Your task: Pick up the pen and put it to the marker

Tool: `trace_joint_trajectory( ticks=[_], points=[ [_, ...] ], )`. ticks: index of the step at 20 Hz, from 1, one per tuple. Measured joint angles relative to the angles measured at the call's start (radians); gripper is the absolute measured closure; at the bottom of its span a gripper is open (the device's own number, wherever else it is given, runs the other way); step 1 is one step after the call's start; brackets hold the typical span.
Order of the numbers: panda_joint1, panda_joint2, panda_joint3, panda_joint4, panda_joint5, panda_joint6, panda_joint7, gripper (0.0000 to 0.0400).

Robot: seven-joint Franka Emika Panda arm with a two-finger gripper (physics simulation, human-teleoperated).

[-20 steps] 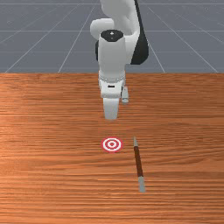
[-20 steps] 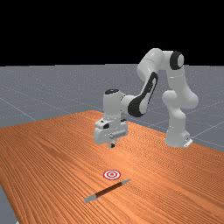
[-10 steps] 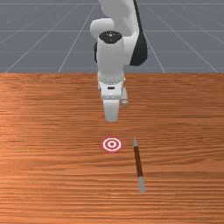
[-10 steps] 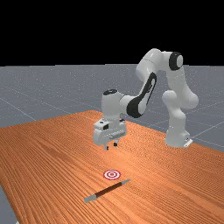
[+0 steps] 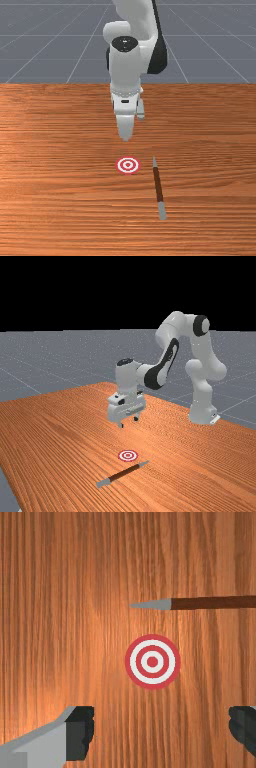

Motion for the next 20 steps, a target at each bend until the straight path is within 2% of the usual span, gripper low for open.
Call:
trace_joint_trajectory(
  ticks=[2, 3, 6, 13, 17, 18, 20],
  points=[
    [0.0, -0.051, 0.0, -0.08, 0.0, 0.029, 0.0, 0.0],
    [0.015, -0.071, -0.007, -0.123, 0.006, 0.098, 0.087, 0.0],
    [0.069, -0.065, 0.01, -0.113, 0.0, 0.095, 0.196, 0.0],
    [0.245, 0.003, 0.057, -0.005, -0.016, 0.059, 0.517, 0.0],
    [0.282, 0.047, 0.092, 0.061, -0.027, 0.018, 0.476, 0.0],
    [0.289, 0.043, 0.087, 0.033, -0.04, 0.075, 0.488, 0.0],
    [0.28, 0.081, 0.096, 0.035, -0.022, 0.112, 0.468, 0.0]
  ],
)
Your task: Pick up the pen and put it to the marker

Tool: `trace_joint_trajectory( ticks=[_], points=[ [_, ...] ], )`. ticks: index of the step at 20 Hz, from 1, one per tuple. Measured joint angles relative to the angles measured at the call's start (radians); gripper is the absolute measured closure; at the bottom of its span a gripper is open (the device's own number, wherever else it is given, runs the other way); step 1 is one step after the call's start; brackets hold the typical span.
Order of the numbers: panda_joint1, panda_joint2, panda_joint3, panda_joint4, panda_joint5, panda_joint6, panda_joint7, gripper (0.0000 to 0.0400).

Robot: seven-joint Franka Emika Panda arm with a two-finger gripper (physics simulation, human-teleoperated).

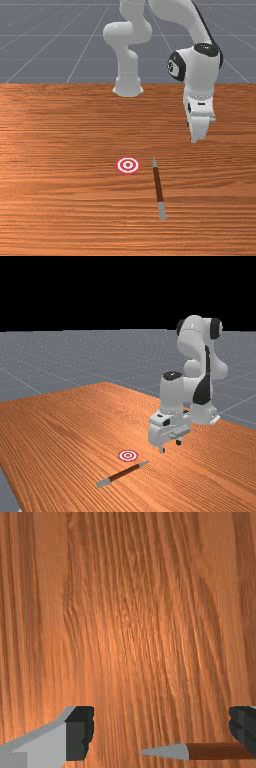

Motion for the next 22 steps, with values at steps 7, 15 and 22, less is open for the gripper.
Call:
trace_joint_trajectory(
  ticks=[7, 15, 22],
  points=[
    [-0.001, 0.269, -0.003, 0.066, -0.012, 0.184, -0.006, 0.0002],
    [-0.007, 0.614, -0.031, 0.746, -0.022, -0.147, -0.034, 0.0],
    [-0.009, 0.72, -0.051, 0.954, -0.038, -0.25, -0.048, 0.0002]
  ],
)
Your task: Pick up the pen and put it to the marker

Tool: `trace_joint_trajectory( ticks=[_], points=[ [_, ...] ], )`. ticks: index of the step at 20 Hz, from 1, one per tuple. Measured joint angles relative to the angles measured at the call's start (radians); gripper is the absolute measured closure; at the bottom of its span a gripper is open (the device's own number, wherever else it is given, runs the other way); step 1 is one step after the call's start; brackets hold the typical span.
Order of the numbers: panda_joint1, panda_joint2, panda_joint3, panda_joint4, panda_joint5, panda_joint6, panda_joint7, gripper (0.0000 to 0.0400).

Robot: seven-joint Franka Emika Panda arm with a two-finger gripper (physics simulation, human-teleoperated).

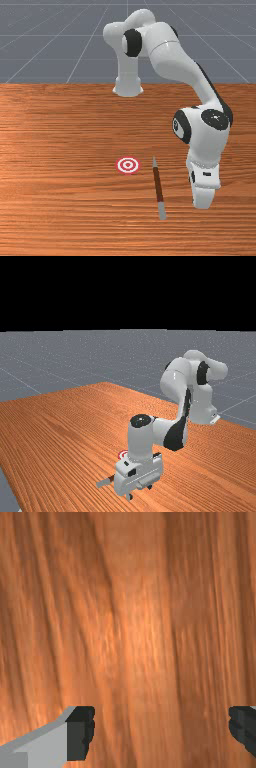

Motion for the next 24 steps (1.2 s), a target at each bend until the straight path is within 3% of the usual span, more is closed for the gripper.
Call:
trace_joint_trajectory(
  ticks=[2, 3, 6, 10, 12, 13, 15, 16, 17, 18, 19, 20, 22, 23, 24],
  points=[
    [-0.006, 0.091, 0.004, 0.177, 0.007, -0.079, -0.014, 0.0001],
    [-0.014, 0.076, 0.014, 0.142, 0.015, -0.057, -0.023, 0.0],
    [-0.004, 0.163, 0.002, 0.306, 0.006, -0.139, -0.018, 0.0],
    [-0.03, 0.105, 0.012, 0.192, 0.007, -0.083, -0.071, 0.0],
    [-0.03, 0.092, -0.014, 0.173, -0.008, -0.086, -0.039, 0.0],
    [-0.053, 0.067, 0.01, 0.123, 0.002, -0.053, -0.106, 0.0],
    [-0.056, 0.056, -0.013, 0.105, -0.006, -0.052, -0.069, 0.0],
    [-0.073, 0.043, 0.005, 0.079, 0.004, -0.033, -0.107, 0.0],
    [-0.074, 0.085, 0.004, 0.166, 0.011, -0.1, -0.095, 0.0157],
    [-0.076, 0.09, 0.004, 0.175, 0.011, -0.105, -0.095, 0.0252],
    [-0.075, 0.098, 0.004, 0.191, 0.011, -0.115, -0.096, 0.031],
    [-0.076, 0.078, 0.003, 0.149, 0.01, -0.087, -0.094, 0.0346],
    [-0.065, 0.062, -0.017, 0.114, -0.008, -0.062, -0.075, 0.038],
    [-0.076, 0.016, -0.005, 0.016, 0.001, 0.032, -0.086, 0.0385],
    [-0.068, 0.053, -0.019, 0.097, -0.01, -0.052, -0.078, 0.0392]
  ],
)
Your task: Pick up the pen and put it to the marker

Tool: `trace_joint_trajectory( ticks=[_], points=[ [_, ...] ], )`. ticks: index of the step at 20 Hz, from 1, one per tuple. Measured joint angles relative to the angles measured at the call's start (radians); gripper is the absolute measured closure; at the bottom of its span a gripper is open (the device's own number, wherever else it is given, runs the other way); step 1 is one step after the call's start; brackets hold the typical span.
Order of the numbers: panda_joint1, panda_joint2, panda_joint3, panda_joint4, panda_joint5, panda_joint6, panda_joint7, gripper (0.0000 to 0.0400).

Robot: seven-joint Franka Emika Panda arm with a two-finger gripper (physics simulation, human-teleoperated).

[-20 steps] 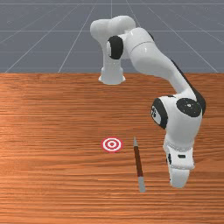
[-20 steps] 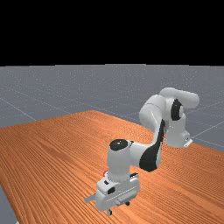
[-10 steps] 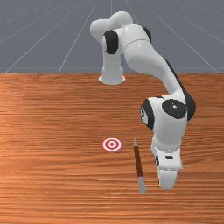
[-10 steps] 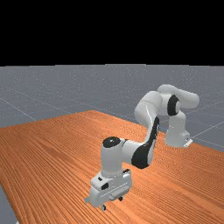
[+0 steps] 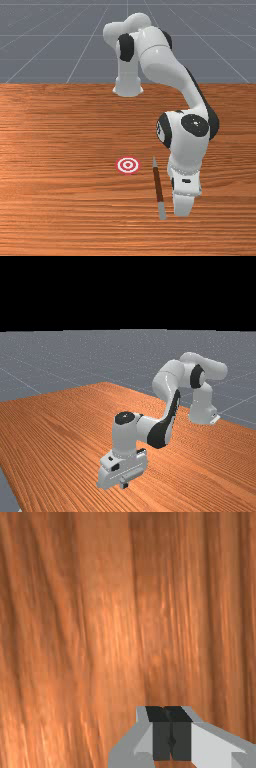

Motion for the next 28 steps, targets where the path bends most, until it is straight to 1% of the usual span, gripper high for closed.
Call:
trace_joint_trajectory(
  ticks=[1, 4, 6, 7, 8, 14, 15, 19, 20, 28],
  points=[
    [-0.013, -0.044, 0.013, -0.093, 0.01, 0.089, -0.013, 0.0398],
    [-0.015, 0.054, 0.015, 0.098, 0.016, -0.032, -0.024, 0.0399],
    [-0.015, 0.054, 0.015, 0.098, 0.016, -0.032, -0.024, 0.04],
    [-0.011, 0.053, 0.006, 0.096, 0.007, -0.035, -0.019, 0.04],
    [-0.024, 0.038, 0.018, 0.067, 0.011, -0.018, -0.057, 0.0399],
    [-0.081, -0.015, 0.022, -0.032, 0.007, 0.029, -0.145, 0.04],
    [-0.071, -0.014, -0.012, -0.027, -0.009, 0.019, -0.088, 0.04],
    [-0.1, -0.031, -0.013, -0.059, -0.006, 0.037, -0.116, 0.04],
    [-0.121, -0.038, 0.009, -0.075, 0.002, 0.049, -0.173, 0.04],
    [-0.179, -0.054, 0.01, -0.105, -0.001, 0.065, -0.257, 0.04]
  ],
)
